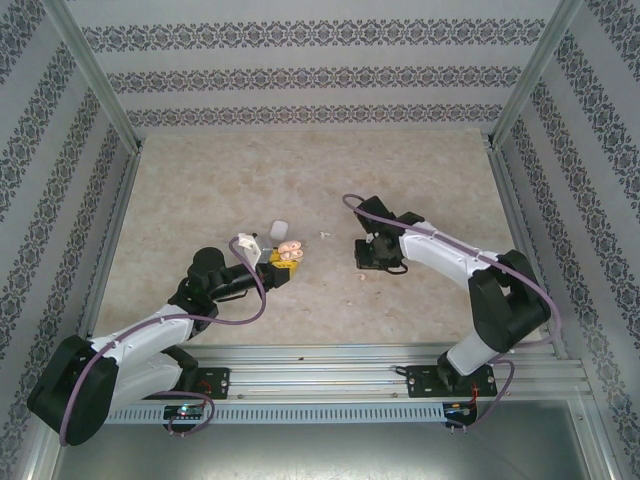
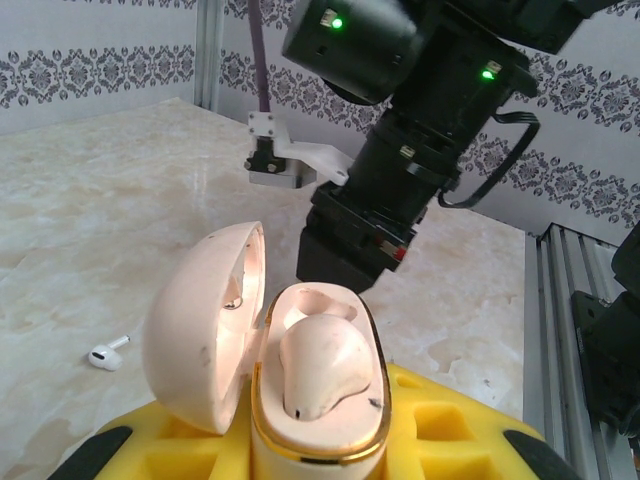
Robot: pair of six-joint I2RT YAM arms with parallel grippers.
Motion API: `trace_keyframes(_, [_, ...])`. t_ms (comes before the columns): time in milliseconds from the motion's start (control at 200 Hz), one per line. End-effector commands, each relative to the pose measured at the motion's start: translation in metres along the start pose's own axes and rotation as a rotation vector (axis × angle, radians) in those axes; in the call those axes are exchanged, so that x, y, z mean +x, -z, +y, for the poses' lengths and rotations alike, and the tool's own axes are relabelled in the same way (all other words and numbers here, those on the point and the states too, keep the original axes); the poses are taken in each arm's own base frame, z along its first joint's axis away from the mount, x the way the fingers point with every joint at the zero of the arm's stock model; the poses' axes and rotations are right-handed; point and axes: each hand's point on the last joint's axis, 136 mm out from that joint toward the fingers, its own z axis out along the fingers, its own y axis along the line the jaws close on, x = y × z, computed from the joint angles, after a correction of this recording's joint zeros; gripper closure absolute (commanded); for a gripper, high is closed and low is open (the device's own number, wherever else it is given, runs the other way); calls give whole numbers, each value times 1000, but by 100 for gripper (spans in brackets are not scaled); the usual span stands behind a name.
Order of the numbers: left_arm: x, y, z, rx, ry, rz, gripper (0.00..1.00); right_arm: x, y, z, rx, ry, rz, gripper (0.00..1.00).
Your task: Insert the wireless bluetooth earbuds into the charging case
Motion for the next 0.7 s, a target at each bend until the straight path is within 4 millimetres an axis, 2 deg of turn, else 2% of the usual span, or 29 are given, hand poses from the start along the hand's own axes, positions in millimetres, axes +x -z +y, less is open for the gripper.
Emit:
trace_keyframes(0, [-16,-1,-9,40,-34,-55,93,-17,-10,6,20,30,13,82])
trace_keyframes(105, [-16,0,-9,38,-33,-57,93,-22,-23,13,43,68,40,86])
trace_keyframes(210, [-15,2,-9,37,-30,-59,93,-19,-36,15,95,116,75,88])
trace_keyframes(440, [-14,4,-10,33,-29,-57,93,5,-51,4,214,186,127,91])
trace_keyframes(694, [-15,5,-11,33,-29,-59,93,37,-56,6,256,264,161,92])
